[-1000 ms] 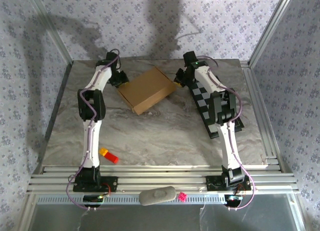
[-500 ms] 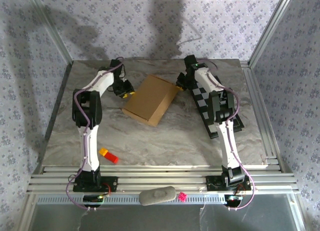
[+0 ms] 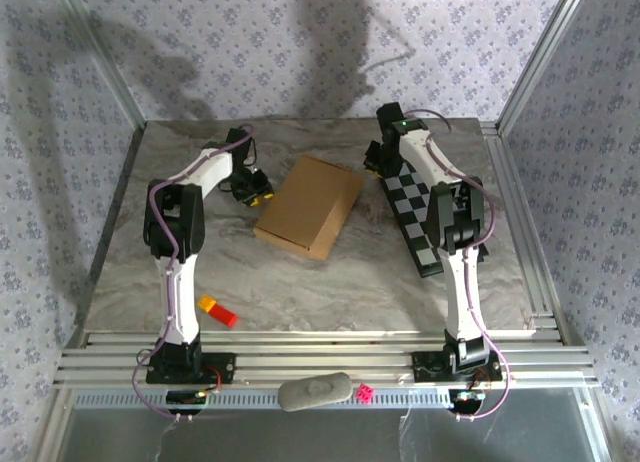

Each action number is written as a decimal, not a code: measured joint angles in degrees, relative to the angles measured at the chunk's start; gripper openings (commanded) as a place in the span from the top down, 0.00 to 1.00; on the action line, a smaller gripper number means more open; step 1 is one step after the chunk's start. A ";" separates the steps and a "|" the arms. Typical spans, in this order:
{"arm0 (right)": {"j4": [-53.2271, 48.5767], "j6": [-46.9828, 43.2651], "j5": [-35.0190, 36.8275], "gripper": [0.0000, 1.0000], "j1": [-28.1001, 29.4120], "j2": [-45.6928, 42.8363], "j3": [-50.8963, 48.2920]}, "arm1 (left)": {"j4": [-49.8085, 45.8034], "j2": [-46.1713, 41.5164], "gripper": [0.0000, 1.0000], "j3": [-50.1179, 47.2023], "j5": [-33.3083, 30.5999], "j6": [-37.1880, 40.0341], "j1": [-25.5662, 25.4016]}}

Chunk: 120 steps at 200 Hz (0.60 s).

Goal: Fold the paper box

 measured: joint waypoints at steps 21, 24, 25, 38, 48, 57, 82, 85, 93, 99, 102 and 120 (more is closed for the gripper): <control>0.11 0.02 0.11 0.86 0.83 -0.74 -2.89 | 0.33 0.00 0.68 0.00 0.22 0.00 0.00; 0.11 0.04 0.09 0.86 0.94 -0.76 -3.28 | 0.39 0.00 0.68 0.00 0.24 0.00 0.00; 0.11 0.04 0.09 0.86 0.98 -0.76 -3.45 | 0.39 0.00 0.68 0.00 0.24 0.00 0.00; 0.02 0.04 -0.22 0.86 1.40 -0.74 -4.63 | 0.59 0.00 0.69 0.00 0.37 0.00 0.00; -0.11 0.00 -0.74 0.86 1.53 -0.59 -4.74 | 0.83 0.00 0.68 0.00 0.42 0.00 -0.04; -0.37 -0.02 -1.33 0.86 1.53 -0.11 -3.76 | 0.94 0.00 0.68 0.00 0.44 0.00 -0.17; -0.79 -0.09 -3.23 0.87 1.53 3.63 2.99 | 0.96 0.00 0.68 0.02 0.66 0.02 -0.83; -0.76 -0.20 -3.41 0.87 1.53 4.02 3.52 | 0.96 0.02 0.68 0.04 0.68 0.02 -0.92; -0.76 -0.24 -3.78 0.88 1.53 4.90 4.55 | 0.79 0.07 0.68 0.22 0.68 0.04 -1.29; -0.74 -0.26 -4.02 0.88 1.53 5.40 4.85 | 0.55 0.22 0.68 0.55 0.68 0.04 -1.53; -0.74 -0.26 -4.13 0.88 1.53 5.57 4.92 | 0.37 0.37 0.68 0.83 0.66 0.04 -1.62; -0.68 -0.26 -4.46 0.88 1.51 6.34 4.87 | -0.44 1.55 0.68 3.21 0.57 0.07 -2.25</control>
